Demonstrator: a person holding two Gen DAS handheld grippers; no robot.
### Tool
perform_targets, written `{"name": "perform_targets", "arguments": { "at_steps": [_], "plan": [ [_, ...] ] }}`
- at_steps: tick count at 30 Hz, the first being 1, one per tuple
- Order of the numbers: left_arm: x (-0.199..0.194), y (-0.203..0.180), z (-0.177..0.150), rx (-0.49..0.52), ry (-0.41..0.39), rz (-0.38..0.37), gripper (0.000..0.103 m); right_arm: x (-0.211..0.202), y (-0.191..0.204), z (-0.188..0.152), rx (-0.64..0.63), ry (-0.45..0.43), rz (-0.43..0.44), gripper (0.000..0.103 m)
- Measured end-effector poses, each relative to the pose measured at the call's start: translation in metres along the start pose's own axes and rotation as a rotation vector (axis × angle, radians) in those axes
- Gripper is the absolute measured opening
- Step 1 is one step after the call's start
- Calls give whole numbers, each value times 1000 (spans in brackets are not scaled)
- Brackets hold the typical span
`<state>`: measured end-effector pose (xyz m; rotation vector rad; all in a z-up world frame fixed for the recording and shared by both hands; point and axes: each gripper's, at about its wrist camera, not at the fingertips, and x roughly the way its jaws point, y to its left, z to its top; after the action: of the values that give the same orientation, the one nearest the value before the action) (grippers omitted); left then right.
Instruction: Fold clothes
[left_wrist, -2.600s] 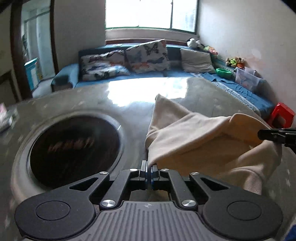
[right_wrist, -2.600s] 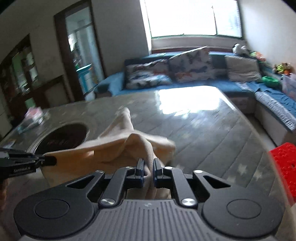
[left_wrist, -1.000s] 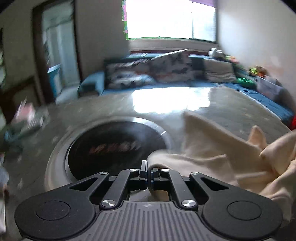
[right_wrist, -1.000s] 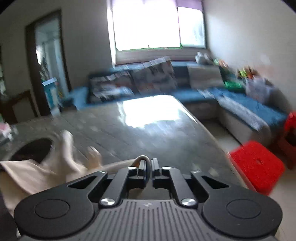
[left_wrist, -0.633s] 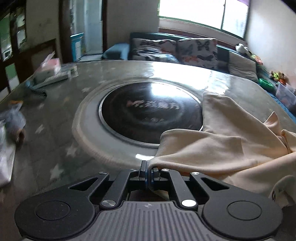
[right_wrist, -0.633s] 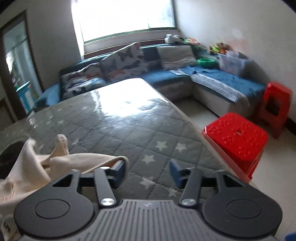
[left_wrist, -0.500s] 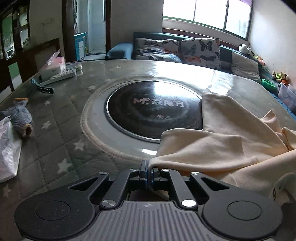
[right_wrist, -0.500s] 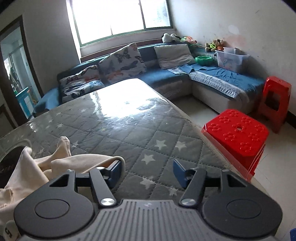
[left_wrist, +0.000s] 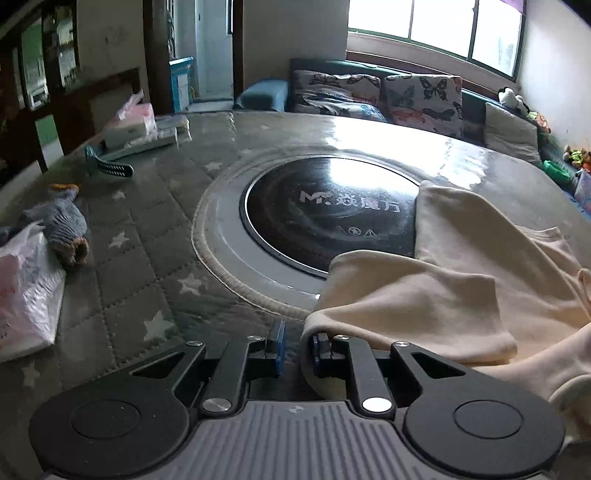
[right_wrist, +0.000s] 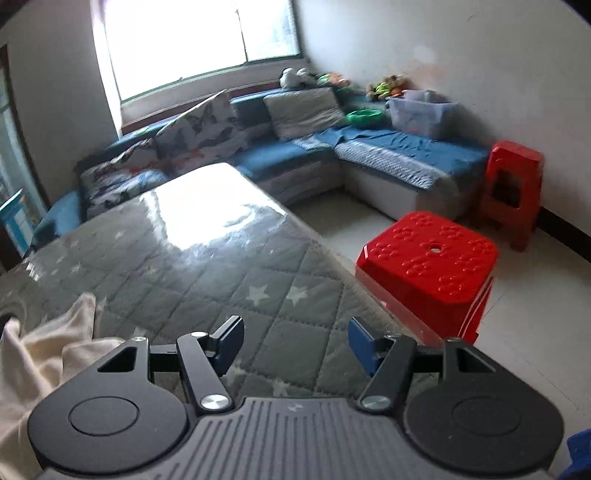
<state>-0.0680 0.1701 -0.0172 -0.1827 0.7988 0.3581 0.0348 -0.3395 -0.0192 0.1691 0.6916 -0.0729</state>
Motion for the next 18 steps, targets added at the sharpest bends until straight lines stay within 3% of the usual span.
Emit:
{"name": "perform_targets", "arguments": {
  "at_steps": [3,5,6,10,14,18],
  "plan": [
    [-2,-5,-2,36,-7,17,21,-6,14,-5,-88,1,64,66],
    [-3,-7,-2,43,-6,20,52,-11,31,-7,-139,9,145,75],
    [-4,-7,-2,45,-4,18,56,-13,42,-8,-172,12,186,78],
    [-12,-9,-8,84,-24,-4,67,-21,94,-16,-377,15,312,89],
    [-26,-19,-14,170,-91,-1,76,-13,132,-27,-519,38,330,92],
    [-37,-40,-17,273,-157,-30,77,5,142,-30,-530,73,305,96]
  ]
}}
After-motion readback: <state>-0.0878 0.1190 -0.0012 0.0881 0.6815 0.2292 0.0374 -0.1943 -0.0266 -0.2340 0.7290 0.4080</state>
